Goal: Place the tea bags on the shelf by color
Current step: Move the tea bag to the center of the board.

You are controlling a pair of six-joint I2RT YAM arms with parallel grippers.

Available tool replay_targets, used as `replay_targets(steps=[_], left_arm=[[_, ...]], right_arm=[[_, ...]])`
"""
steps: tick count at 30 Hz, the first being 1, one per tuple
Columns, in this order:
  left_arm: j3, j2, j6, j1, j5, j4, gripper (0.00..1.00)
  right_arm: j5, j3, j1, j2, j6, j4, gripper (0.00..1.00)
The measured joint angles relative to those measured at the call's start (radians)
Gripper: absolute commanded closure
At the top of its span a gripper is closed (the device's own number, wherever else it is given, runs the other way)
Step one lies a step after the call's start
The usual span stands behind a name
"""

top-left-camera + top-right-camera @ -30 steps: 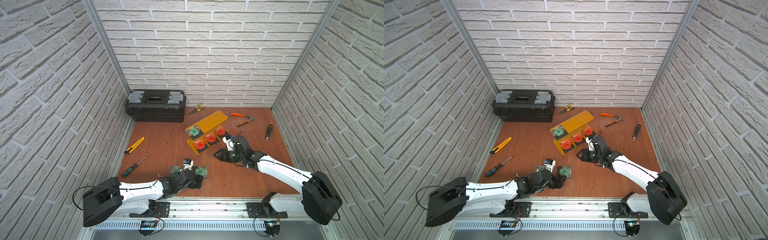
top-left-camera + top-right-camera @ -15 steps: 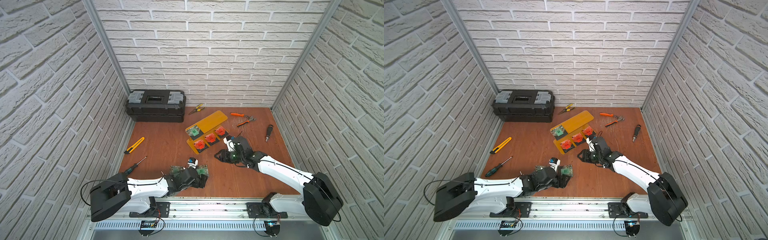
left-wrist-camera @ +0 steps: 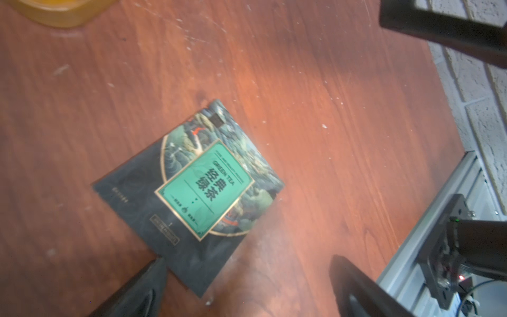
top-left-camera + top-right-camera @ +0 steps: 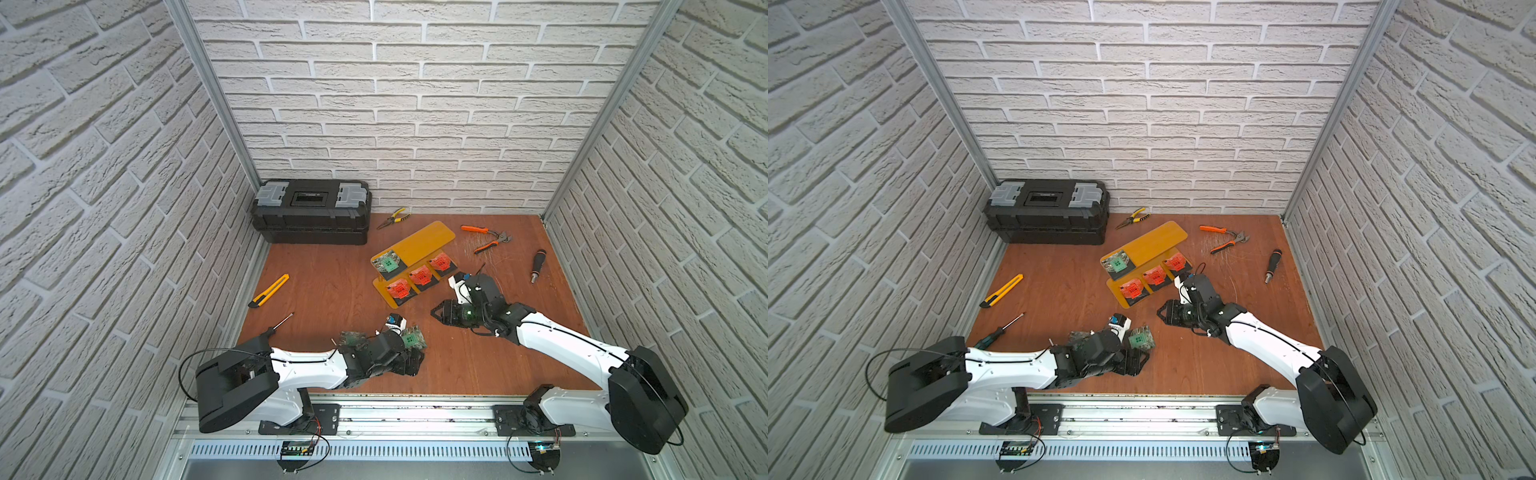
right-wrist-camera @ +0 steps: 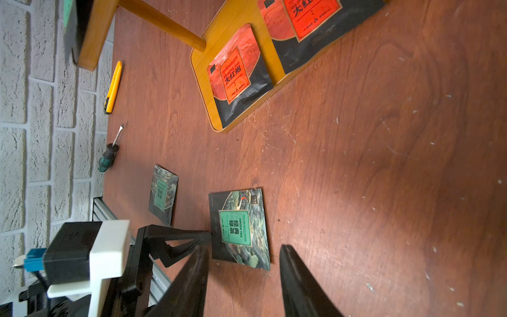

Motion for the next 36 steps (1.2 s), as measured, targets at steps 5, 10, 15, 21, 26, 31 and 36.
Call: replay_targets(steps=[5,10,15,21,26,31,36], left_arm=[[0.034,0.055,0.009,-0.013,0.017,0.028,0.02],[0.064,0.101,0.016,-0.027,0.031,0.061,0.02],[0.09,0.137,0.017,-0.034,0.037,0.088,0.02],[0.099,0.153,0.02,-0.035,0.036,0.127,0.02],[0.098,0.127,0.021,-0.035,0.01,0.13,0.02],[0.085,0.041,0.021,-0.035,-0.041,0.125,0.02],[0.059,-0.02,0.004,-0.035,-0.11,0.092,0.02]], right_arm=[[0.005,-0.016,0.0,-0.01,-0.002,-0.014,0.54],[0.015,-0.04,0.0,-0.026,-0.002,-0.039,0.56],[0.014,-0.071,0.0,-0.032,0.003,-0.044,0.58],[-0.008,-0.116,0.003,-0.027,0.026,-0.024,0.62],[-0.024,-0.118,0.023,0.014,0.048,0.008,0.63],[-0.031,-0.118,0.042,0.064,0.059,0.037,0.64],[-0.031,-0.114,0.053,0.117,0.063,0.055,0.67]])
